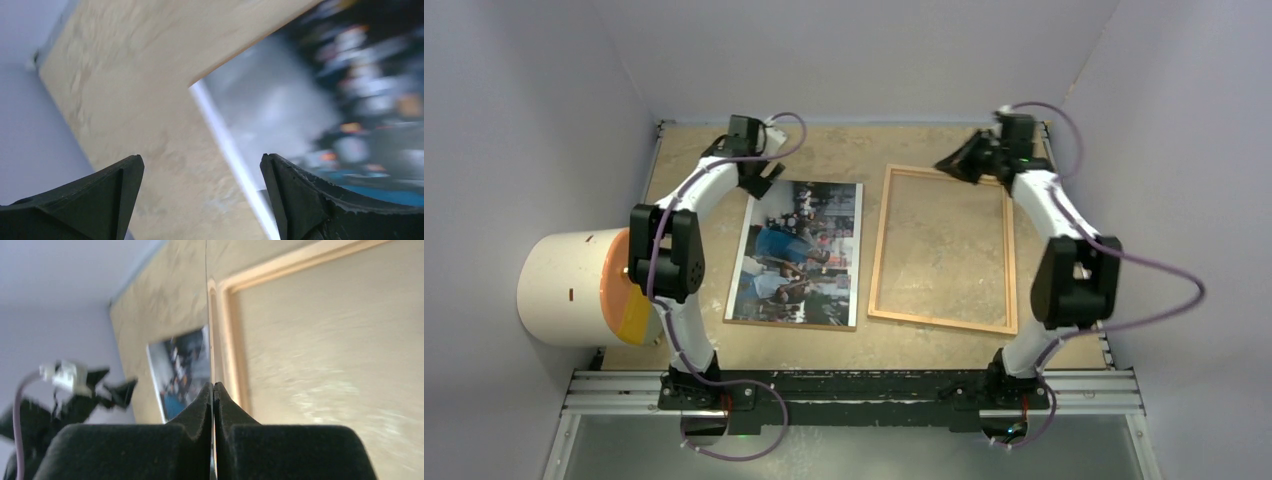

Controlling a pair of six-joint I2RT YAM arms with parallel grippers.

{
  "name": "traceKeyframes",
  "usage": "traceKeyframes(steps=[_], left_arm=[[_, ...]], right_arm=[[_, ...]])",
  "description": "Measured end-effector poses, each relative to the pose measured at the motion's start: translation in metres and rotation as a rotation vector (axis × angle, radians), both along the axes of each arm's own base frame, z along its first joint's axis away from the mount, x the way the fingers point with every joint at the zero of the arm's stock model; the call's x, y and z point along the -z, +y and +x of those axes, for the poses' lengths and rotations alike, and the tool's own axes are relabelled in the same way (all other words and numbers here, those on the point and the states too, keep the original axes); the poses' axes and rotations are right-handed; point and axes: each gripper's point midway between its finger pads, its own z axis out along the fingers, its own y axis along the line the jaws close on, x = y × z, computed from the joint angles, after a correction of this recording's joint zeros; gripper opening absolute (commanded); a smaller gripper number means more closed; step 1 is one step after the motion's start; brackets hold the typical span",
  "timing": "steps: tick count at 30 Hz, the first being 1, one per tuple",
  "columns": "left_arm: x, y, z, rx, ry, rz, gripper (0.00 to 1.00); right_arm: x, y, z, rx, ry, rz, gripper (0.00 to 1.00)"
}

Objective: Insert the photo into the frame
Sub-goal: Pick up the photo frame item at the center of the board, then move the photo frame to the center of the board.

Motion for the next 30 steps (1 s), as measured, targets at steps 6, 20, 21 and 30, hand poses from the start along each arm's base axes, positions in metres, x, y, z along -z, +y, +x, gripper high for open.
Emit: traceKeyframes(steps=[6,20,21,30], left_arm=[[-0.011,-0.129,-0.024,0.275,-0.023,-0.030,0.96],[0.030,-0.248,-0.064,0.432,0.050,-0.166,0.97],[0.034,-0.252,-0.069,0.437,0.059,-0.173,0.97],[0.073,-0.273,-0.116,0.512,0.151,-0.178,0.97]], right_arm=[[-0.030,-0.128,-0.033,0.370,-0.030,-0.095,0.00],[-0.052,-0.174,-0.055,0.582,0.010,-0.243,0.00],[-0.059,-0.178,-0.054,0.595,-0.005,-0.254,0.00],[-0.068,-0.183,-0.051,0.618,-0.029,-0.268,0.00]])
